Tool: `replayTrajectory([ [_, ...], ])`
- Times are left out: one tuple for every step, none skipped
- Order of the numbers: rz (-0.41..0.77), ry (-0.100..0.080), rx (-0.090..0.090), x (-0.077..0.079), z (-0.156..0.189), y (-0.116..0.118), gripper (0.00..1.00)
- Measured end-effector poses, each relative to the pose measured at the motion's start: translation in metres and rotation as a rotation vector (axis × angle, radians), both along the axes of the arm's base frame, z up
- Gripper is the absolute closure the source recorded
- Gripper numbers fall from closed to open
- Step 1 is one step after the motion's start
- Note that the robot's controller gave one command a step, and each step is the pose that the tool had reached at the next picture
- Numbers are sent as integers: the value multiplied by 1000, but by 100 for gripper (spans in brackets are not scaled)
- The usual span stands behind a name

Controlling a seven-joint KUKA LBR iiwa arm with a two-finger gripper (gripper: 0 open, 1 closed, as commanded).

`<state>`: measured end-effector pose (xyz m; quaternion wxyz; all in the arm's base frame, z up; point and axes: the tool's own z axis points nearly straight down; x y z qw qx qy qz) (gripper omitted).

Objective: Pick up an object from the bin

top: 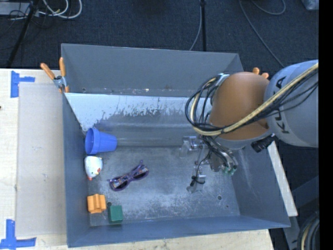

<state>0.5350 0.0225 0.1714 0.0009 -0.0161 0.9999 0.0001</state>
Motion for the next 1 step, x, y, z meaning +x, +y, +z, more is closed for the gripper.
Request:
replayTrajectory([
  [45,17,-3,-34,-10,41,0],
])
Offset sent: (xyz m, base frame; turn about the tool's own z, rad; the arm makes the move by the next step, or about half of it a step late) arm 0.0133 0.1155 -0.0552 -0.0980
